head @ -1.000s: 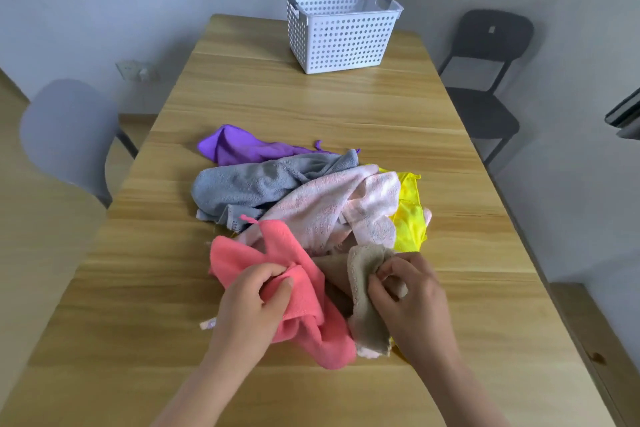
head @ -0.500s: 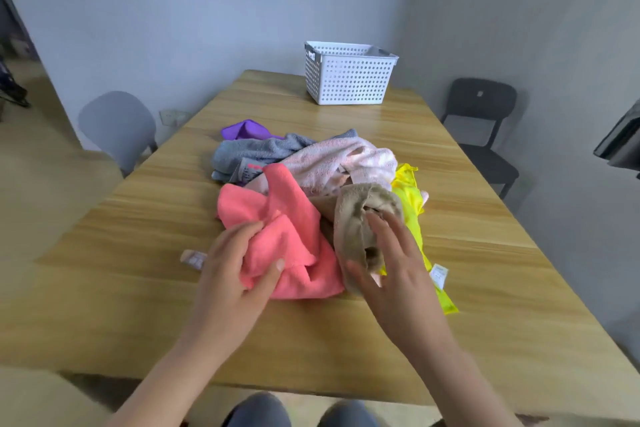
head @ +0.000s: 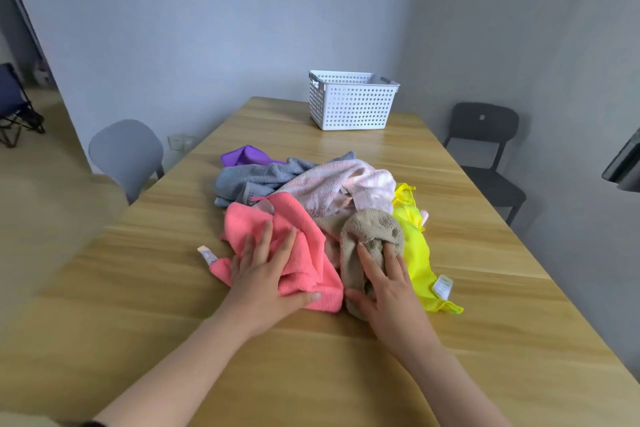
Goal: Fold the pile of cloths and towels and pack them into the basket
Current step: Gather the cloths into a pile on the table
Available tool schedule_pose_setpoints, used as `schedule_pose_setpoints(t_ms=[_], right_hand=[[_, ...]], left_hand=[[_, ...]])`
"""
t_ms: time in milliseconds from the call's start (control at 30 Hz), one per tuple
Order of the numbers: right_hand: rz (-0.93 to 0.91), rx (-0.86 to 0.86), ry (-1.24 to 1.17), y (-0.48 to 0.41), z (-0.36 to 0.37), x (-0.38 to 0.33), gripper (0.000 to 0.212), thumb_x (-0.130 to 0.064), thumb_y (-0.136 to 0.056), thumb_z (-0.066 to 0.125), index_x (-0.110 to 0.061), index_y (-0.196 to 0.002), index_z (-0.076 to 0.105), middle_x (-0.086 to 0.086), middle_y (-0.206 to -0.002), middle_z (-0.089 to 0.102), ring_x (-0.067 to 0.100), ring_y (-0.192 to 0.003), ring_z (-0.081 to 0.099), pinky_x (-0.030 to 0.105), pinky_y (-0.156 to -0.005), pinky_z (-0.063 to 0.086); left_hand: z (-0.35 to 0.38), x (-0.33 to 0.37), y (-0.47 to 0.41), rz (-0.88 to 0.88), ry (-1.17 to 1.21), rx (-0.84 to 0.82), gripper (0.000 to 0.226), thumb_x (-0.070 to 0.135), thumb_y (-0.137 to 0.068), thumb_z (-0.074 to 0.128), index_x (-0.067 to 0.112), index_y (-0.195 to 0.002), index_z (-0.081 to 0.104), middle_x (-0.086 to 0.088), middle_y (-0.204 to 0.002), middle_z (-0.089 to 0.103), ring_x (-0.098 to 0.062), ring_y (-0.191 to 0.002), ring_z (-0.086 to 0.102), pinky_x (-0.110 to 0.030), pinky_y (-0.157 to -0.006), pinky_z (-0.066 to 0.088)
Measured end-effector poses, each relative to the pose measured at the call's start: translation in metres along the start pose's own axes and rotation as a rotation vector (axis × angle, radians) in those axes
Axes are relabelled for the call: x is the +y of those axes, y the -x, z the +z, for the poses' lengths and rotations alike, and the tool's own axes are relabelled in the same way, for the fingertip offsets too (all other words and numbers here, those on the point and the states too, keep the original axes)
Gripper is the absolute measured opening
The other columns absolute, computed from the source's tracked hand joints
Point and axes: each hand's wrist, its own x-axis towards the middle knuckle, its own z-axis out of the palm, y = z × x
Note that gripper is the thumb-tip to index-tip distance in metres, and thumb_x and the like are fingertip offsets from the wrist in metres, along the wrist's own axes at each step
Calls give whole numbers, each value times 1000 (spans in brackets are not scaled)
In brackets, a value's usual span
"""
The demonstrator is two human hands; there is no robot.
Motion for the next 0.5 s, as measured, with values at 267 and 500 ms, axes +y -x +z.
schedule_pose_setpoints(t_ms=[267,500], right_hand=[[38,22,45,-75,14,29,70,-43,-91,56,-30,-150,21,14,-159,1,32,-146,2,41,-119,14],[89,51,79,-153,29,56,70,-46,-90,56,-30,-150,22,13,-159,2,36,-145,8,46,-116,20]], left_hand=[[18,-13,-92,-15,-133,-21,118,102,-31,5,55,-136,-23,7,-154,-28,-30,-144,-14,-53,-115,3],[28,-22,-184,-30,-176,-19,109,93,-52,32,52,-140,-16,6,-157,-21,-30,-145,-9,-52,-114,5]])
